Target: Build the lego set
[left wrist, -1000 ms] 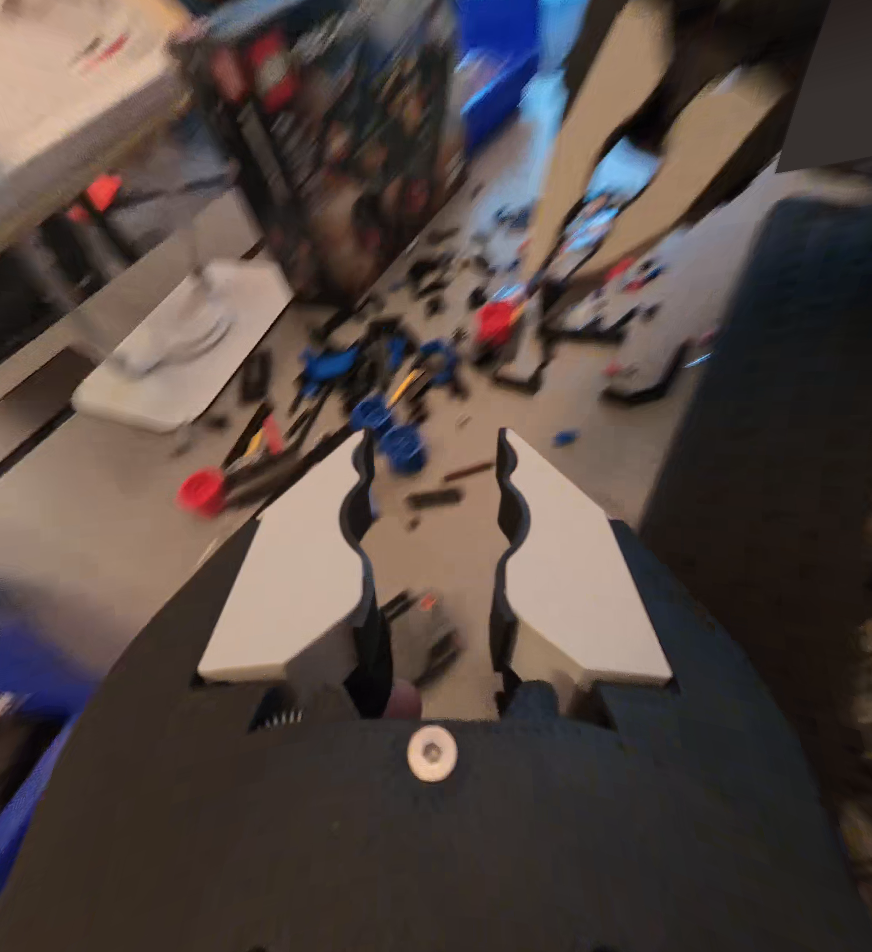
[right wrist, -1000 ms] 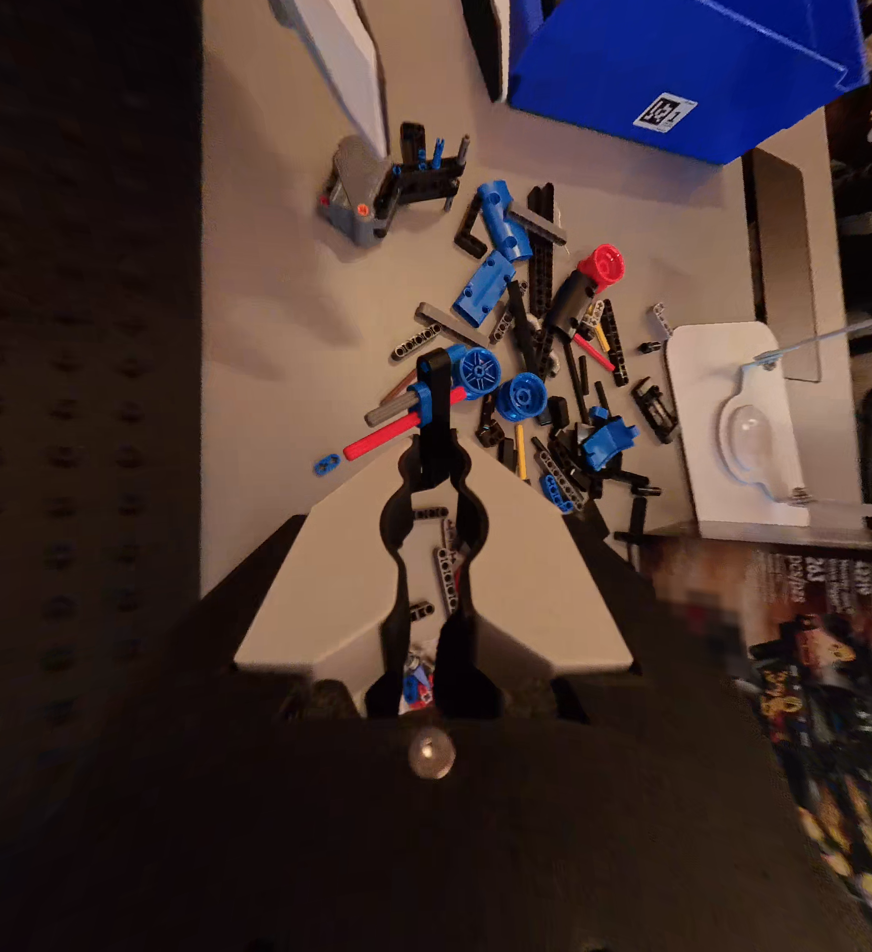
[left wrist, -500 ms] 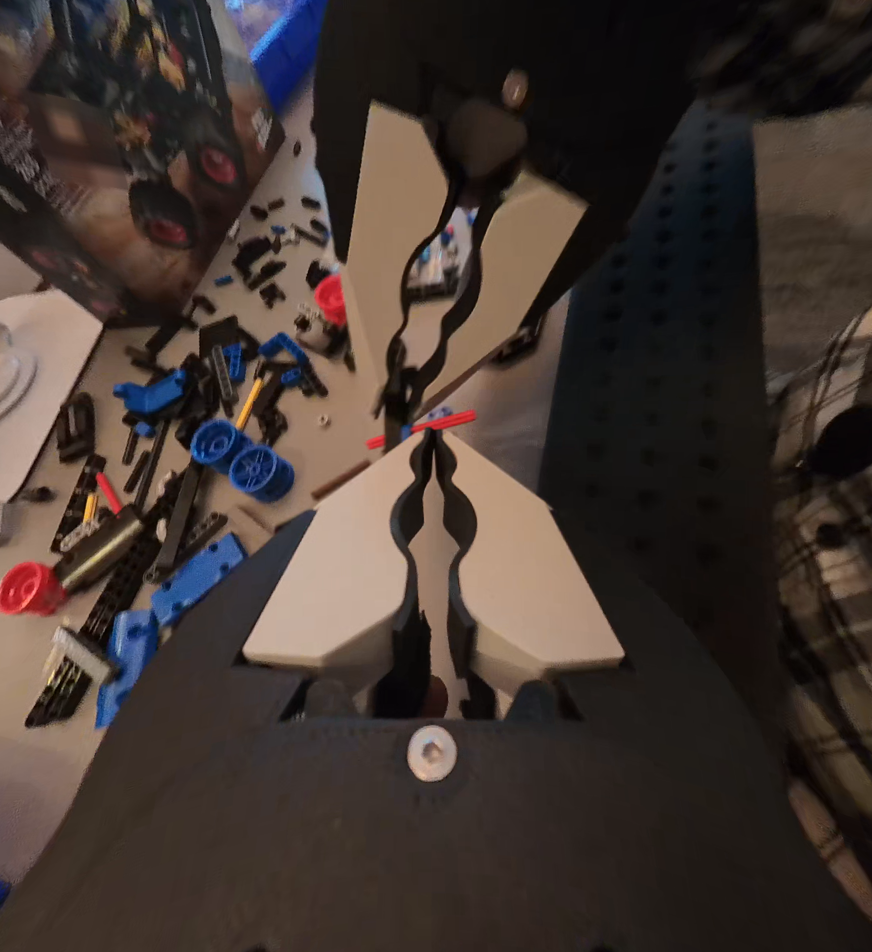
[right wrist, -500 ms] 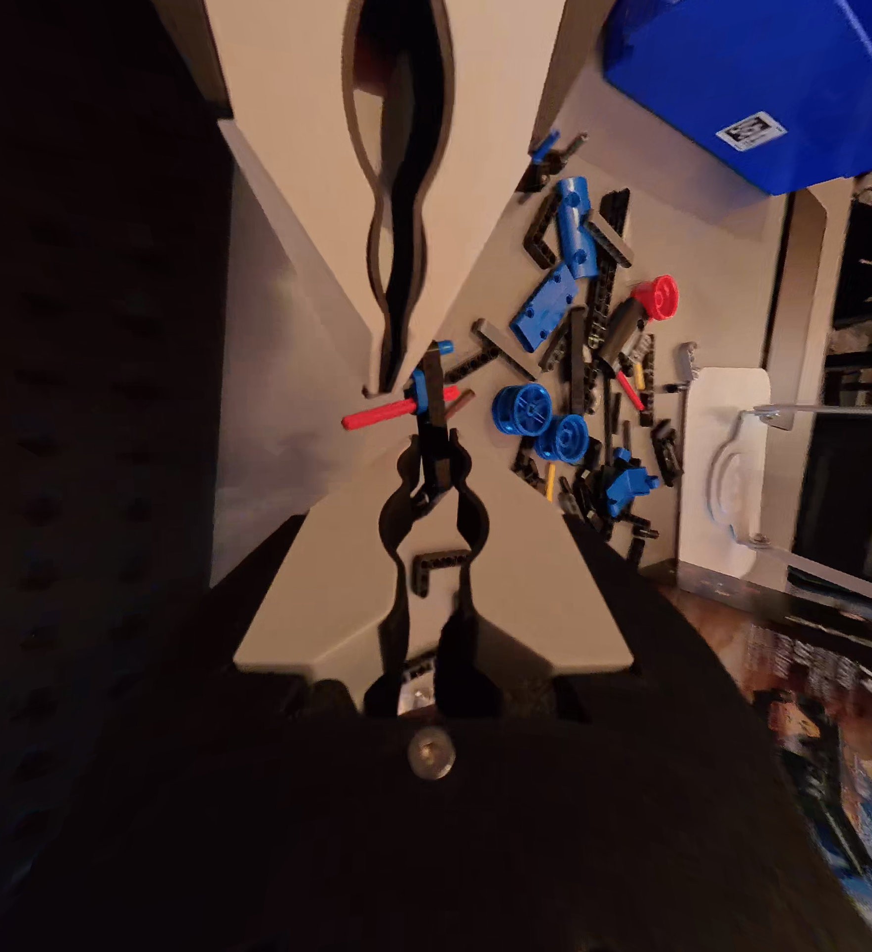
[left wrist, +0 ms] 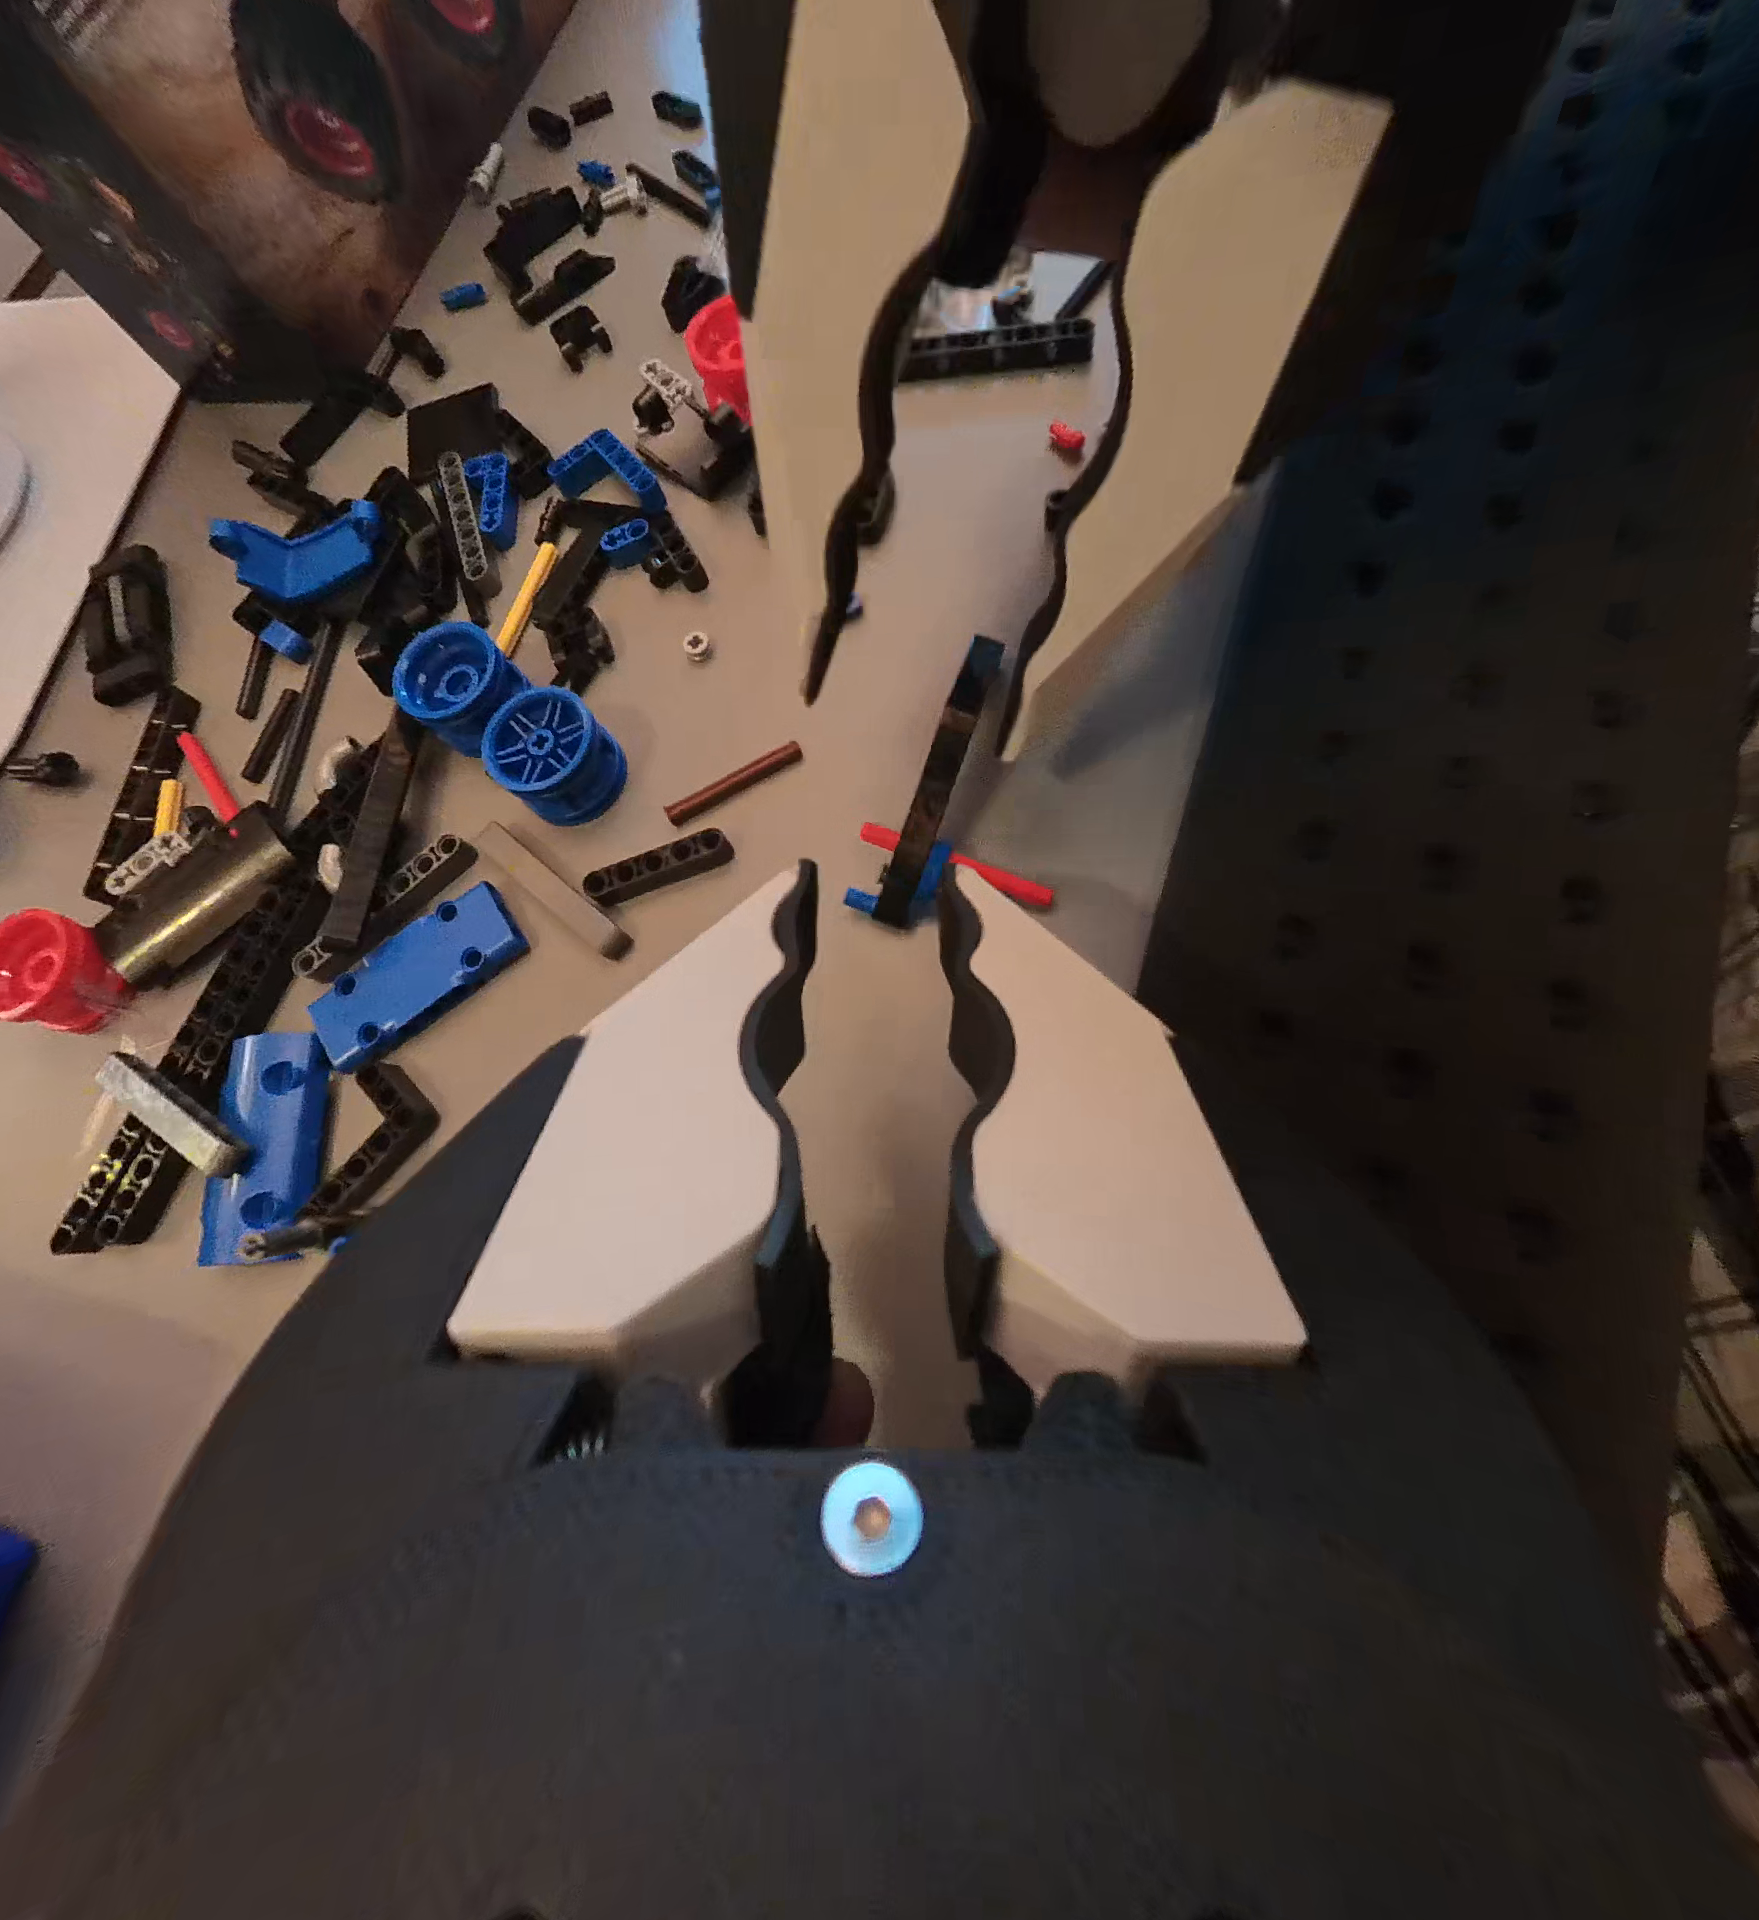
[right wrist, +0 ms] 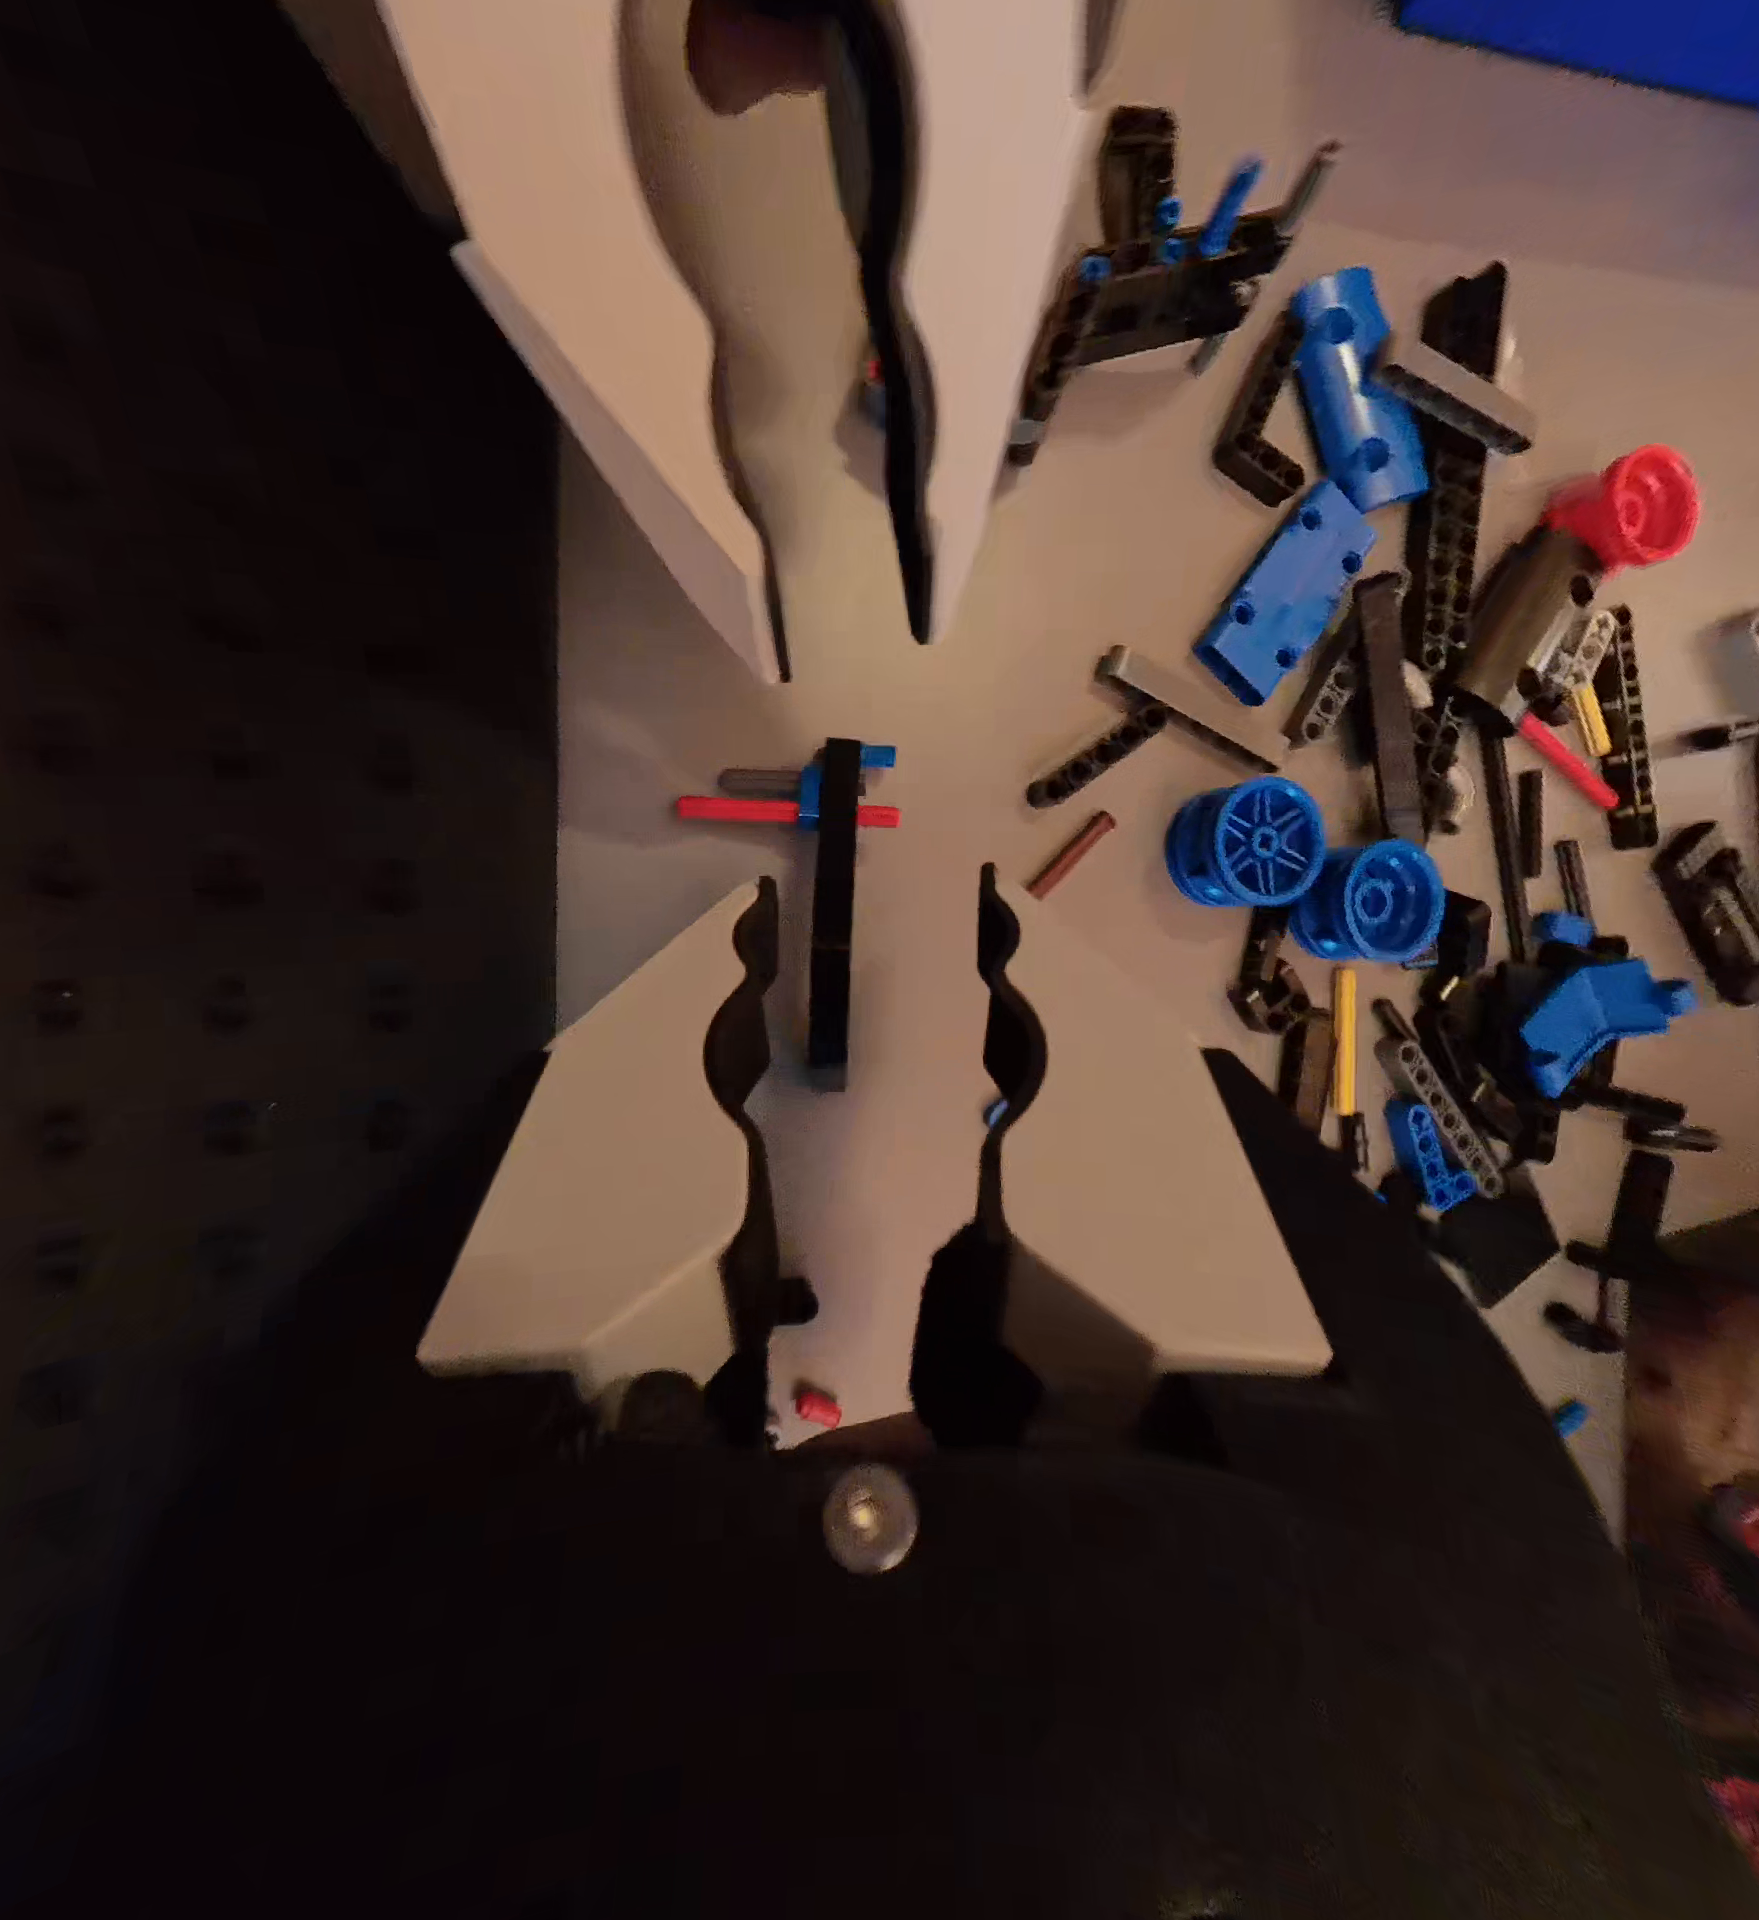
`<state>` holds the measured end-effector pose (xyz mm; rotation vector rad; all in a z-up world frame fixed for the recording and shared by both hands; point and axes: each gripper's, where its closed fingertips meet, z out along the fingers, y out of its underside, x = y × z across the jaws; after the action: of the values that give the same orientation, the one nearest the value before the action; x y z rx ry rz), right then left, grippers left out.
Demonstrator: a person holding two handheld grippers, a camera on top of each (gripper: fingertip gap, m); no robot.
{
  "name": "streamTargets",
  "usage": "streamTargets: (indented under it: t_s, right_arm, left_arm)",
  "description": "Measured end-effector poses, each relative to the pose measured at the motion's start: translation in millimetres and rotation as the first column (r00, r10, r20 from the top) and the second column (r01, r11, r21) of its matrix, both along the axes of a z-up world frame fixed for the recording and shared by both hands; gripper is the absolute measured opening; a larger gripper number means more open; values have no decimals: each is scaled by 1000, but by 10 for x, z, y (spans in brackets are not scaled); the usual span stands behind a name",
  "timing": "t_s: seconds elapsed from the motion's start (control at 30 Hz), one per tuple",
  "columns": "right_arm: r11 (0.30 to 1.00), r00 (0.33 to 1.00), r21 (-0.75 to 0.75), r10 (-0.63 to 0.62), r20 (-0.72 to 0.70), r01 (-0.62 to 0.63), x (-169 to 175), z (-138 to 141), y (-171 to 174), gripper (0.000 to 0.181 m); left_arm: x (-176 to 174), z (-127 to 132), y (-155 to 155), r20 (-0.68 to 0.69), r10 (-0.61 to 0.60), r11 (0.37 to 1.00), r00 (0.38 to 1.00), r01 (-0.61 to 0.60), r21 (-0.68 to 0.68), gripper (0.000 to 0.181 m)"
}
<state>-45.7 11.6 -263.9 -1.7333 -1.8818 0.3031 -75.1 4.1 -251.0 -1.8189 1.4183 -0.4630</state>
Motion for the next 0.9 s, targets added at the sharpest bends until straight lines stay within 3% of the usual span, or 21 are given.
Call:
streamTargets:
  t_s: [0.13, 0.27, 0.47, 0.57, 0.73, 0.9]
  right_arm:
    - [996, 993, 2, -91, -78, 91, 280, 275, 152, 38]
    - [968, 959, -48, -251, -129, 247, 871, 487, 219, 28]
    - [879, 882, -114, -469, -43, 462, 1715, 172, 113, 19]
    - [859, 863, -127, -504, -37, 496, 1860, -15, 62, 17]
    - [861, 871, -154, -492, -3, 485, 1815, -269, 49, 16]
    - [856, 874, -205, -486, -4, 475, 1783, -334, 64, 2]
  left_arm:
    - [119, 40, -2, -19, -46, 999, 999, 47, 20, 25]
    - [280, -14, -6, -80, -110, 992, 991, 115, 54, 29]
    - [404, -112, 10, -122, -160, 983, 980, 169, 69, 31]
    - [454, -117, -1, -123, -175, 980, 977, 185, 73, 31]
    - [454, -245, 37, -199, -186, 975, 962, 206, 84, 30]
    - [487, -286, 34, -210, -198, 972, 958, 219, 84, 28]
